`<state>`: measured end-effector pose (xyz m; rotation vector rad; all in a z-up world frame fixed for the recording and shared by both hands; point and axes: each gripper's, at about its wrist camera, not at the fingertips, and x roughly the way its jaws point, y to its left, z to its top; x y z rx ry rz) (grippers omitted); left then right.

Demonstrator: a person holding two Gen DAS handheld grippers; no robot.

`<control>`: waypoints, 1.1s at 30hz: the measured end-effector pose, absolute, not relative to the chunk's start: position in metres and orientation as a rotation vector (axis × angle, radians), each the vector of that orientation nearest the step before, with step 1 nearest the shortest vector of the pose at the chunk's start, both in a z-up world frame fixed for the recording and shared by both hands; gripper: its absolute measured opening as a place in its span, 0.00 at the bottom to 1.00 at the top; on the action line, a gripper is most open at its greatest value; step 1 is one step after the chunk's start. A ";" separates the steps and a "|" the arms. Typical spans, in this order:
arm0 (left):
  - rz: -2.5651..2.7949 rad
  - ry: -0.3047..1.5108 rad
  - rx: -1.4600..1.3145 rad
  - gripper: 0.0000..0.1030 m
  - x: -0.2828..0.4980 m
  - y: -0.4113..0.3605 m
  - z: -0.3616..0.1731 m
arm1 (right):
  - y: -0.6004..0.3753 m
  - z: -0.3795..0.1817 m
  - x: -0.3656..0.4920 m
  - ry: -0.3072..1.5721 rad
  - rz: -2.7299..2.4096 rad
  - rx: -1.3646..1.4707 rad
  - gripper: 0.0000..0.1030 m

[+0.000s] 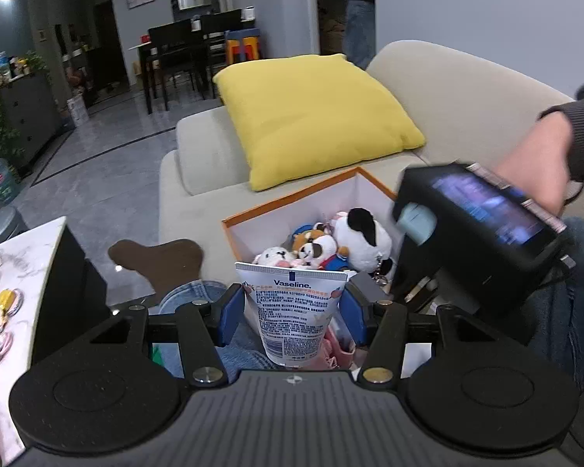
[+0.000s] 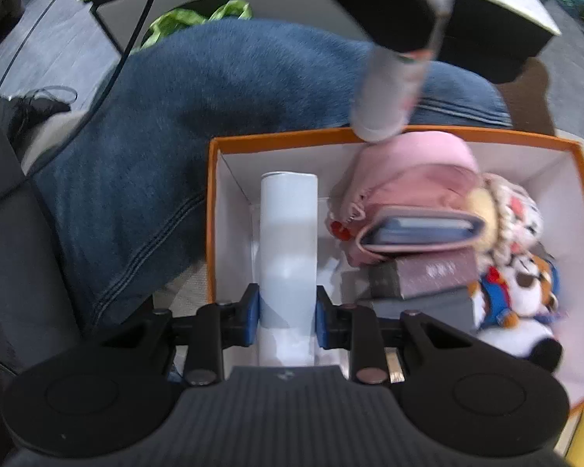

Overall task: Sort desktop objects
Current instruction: 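Carry the lotion tube and white card over the box with both tools, then lower the lotion tube and card into the box and open both tools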

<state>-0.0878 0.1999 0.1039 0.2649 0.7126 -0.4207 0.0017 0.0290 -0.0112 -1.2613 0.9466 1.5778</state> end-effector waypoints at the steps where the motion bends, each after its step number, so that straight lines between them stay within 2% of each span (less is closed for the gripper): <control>1: -0.428 0.712 0.266 0.60 -0.087 0.199 0.103 | 0.033 -0.016 0.003 0.956 1.583 -1.271 0.29; 16: -0.432 0.721 0.259 0.60 -0.077 0.203 0.098 | 0.041 -0.033 0.025 1.074 1.710 -1.136 0.31; 25: -0.448 0.736 0.238 0.60 -0.079 0.201 0.100 | 0.035 -0.039 0.036 1.202 1.731 -0.975 0.28; 33: -0.498 0.739 0.208 0.60 -0.089 0.181 0.102 | -0.001 0.008 0.040 1.075 1.655 -0.923 0.29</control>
